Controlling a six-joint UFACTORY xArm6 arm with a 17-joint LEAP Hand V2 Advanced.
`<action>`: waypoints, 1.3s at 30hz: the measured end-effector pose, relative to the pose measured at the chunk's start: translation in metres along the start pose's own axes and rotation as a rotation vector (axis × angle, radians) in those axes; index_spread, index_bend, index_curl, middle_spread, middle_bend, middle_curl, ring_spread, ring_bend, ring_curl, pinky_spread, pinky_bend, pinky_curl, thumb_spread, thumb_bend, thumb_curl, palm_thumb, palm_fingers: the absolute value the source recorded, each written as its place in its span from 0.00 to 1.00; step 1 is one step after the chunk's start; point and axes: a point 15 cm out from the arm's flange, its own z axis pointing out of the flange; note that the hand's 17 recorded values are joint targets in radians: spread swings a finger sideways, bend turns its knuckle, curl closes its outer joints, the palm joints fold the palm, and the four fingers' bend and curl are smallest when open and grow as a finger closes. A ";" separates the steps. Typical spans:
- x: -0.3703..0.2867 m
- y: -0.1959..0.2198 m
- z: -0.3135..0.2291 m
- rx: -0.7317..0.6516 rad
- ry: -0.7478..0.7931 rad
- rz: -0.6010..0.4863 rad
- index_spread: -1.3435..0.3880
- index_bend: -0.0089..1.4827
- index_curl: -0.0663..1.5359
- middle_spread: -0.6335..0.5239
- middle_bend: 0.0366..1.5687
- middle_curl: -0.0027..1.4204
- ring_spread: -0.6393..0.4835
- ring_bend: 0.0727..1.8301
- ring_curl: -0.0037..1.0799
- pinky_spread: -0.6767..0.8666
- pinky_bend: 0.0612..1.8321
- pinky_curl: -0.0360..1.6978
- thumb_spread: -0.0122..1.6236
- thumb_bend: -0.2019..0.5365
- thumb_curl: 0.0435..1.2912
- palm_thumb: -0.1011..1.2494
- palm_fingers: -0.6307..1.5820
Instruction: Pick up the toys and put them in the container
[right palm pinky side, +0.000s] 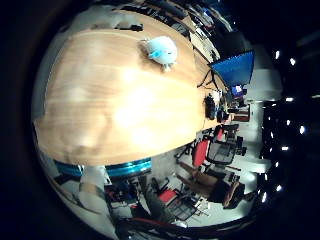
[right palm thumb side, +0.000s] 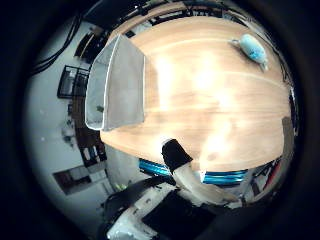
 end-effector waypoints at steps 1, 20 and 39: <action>0.000 0.001 0.001 -0.003 -0.001 0.001 0.50 0.11 0.21 0.40 0.10 0.24 0.55 0.24 0.21 0.71 0.36 0.12 0.61 0.24 0.20 0.28 0.38; 0.001 -0.004 0.011 0.001 0.000 -0.003 0.49 0.11 0.21 0.39 0.11 0.25 0.54 0.24 0.21 0.71 0.36 0.12 0.61 0.24 0.20 0.29 0.39; 0.053 -0.050 0.017 -0.045 -0.005 0.076 0.49 0.11 0.21 0.38 0.11 0.25 0.53 0.25 0.21 0.71 0.39 0.13 0.61 0.23 0.20 0.30 0.39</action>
